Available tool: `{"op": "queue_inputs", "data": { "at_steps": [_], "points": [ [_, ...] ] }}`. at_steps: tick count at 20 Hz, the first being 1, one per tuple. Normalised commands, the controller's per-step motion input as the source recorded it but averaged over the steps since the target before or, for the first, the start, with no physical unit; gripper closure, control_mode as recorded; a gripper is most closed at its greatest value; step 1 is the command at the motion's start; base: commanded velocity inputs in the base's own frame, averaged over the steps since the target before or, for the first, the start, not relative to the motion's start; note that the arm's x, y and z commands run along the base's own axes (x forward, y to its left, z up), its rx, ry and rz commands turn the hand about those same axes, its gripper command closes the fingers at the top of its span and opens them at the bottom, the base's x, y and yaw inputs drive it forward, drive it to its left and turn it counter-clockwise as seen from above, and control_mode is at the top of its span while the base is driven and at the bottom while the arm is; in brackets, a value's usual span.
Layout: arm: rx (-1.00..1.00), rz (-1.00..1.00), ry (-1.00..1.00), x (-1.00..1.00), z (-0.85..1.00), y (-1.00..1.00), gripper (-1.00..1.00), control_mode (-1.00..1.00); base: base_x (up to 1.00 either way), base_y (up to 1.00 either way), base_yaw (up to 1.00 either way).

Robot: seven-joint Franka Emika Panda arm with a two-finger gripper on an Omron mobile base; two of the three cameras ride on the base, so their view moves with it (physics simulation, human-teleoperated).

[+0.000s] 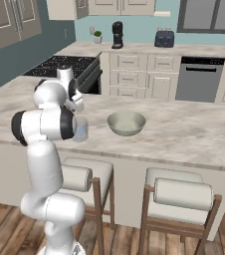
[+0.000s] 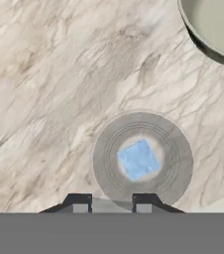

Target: There are two ice cubes in the ice bowl. Place both ice cubes in the glass cup.

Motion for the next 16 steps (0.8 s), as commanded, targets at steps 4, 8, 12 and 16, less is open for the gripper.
{"op": "queue_inputs", "data": {
  "at_steps": [4,8,12,16],
  "points": [
    [-0.01,0.0,0.0,0.23,-0.41,0.0,1.0,-1.0,0.0,0.0,0.0],
    [-0.02,0.0,0.03,0.16,-0.42,0.0,1.0,-1.0,0.0,0.0,0.0],
    [-0.01,0.0,0.04,0.23,-0.34,0.0,1.0,-1.0,0.0,0.0,0.0],
    [0.0,0.0,0.05,0.33,-0.26,-0.05,1.0,-1.0,0.0,0.0,0.0]
  ]
}}
